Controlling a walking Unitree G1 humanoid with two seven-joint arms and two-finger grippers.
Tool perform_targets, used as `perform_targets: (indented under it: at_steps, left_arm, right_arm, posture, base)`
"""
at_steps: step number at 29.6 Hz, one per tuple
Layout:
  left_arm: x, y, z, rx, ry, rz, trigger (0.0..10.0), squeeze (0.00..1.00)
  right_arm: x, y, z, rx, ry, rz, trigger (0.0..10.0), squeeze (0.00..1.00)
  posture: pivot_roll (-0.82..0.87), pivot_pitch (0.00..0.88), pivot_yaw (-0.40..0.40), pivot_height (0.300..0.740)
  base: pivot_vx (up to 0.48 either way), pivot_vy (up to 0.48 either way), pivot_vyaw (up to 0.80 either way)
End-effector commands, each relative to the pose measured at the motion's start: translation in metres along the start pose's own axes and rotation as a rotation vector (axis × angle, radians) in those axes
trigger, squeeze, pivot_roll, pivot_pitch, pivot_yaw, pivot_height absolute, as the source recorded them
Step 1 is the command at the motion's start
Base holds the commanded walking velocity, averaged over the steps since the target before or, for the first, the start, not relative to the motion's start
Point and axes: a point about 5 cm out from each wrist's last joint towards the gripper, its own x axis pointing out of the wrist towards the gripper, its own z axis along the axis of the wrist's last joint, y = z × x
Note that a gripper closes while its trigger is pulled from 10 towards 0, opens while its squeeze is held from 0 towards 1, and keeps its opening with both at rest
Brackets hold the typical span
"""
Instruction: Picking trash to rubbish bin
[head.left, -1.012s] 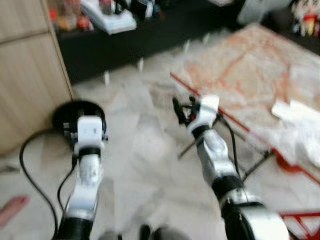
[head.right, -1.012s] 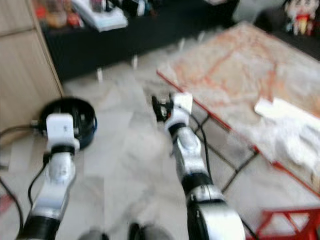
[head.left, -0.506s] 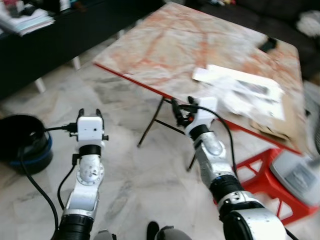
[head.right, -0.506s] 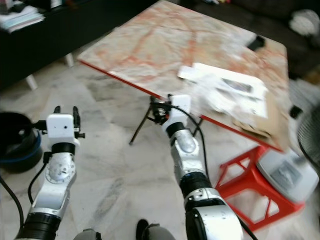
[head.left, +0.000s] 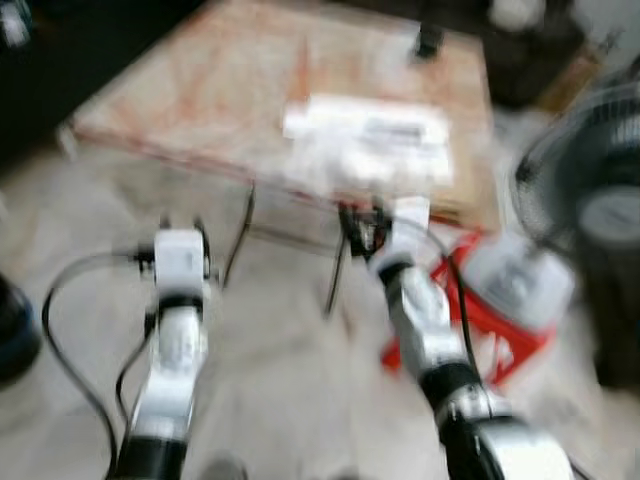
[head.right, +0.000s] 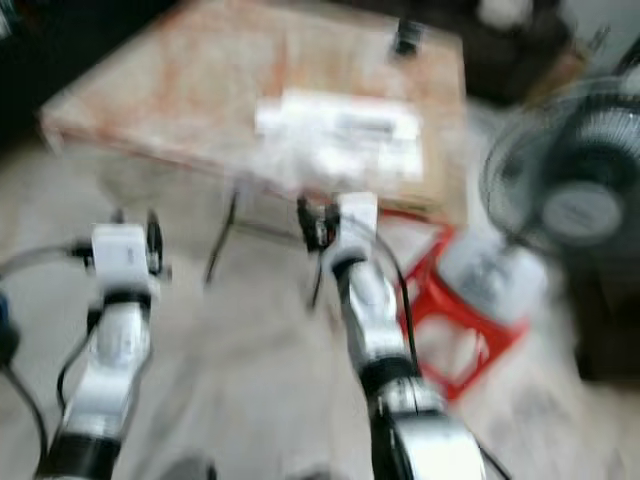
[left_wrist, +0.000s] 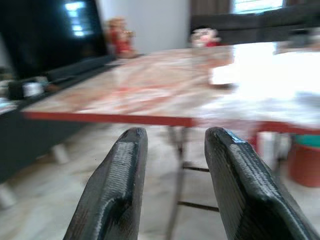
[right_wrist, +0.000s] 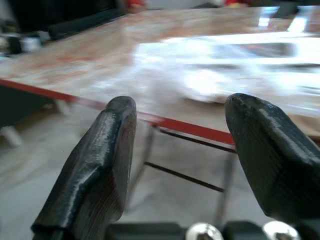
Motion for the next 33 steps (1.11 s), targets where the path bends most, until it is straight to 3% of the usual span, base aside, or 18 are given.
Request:
perform_targets:
  at_steps: [1, 6, 13, 21, 33]
  left_arm:
    - [-0.002, -0.006, -0.002, 0.003, 0.021, -0.037, 10.0, 0.0]
    - [-0.003, -0.011, -0.005, -0.055, 0.053, -0.066, 10.0, 0.0]
    - [-0.004, -0.016, -0.002, -0.069, 0.046, -0.087, 10.0, 0.0]
    - [-0.001, -0.007, 0.0, -0.063, 0.043, -0.02, 10.0, 0.0]
    - [-0.001, -0.006, 0.003, -0.059, 0.03, -0.013, 10.0, 0.0]
  right_arm:
    - [-0.002, 0.0, -0.002, 0.012, 0.004, -0.007, 10.0, 0.0]
    - [-0.002, 0.0, -0.002, 0.021, -0.004, -0.008, 10.0, 0.0]
    - [-0.003, 0.001, -0.002, 0.028, -0.005, -0.004, 10.0, 0.0]
    - [-0.002, 0.001, -0.001, 0.024, -0.012, -0.001, 10.0, 0.0]
    - [-0.001, 0.004, -0.001, 0.02, -0.004, 0.01, 10.0, 0.0]
  posture:
    - [0.1, 0.195, -0.147, 0.74]
    - [0.09, 0.198, -0.146, 0.74]
    - [0.09, 0.201, -0.145, 0.74]
    - [0.09, 0.203, -0.146, 0.74]
    - [0.1, 0.201, -0.149, 0.74]
  base:
    - [0.0, 0.0, -0.8]
    - [0.0, 0.0, -0.32]
    - [0.0, 0.0, 0.0]
    - [0.0, 0.0, 0.0]
    - [0.299, 0.0, 0.0]
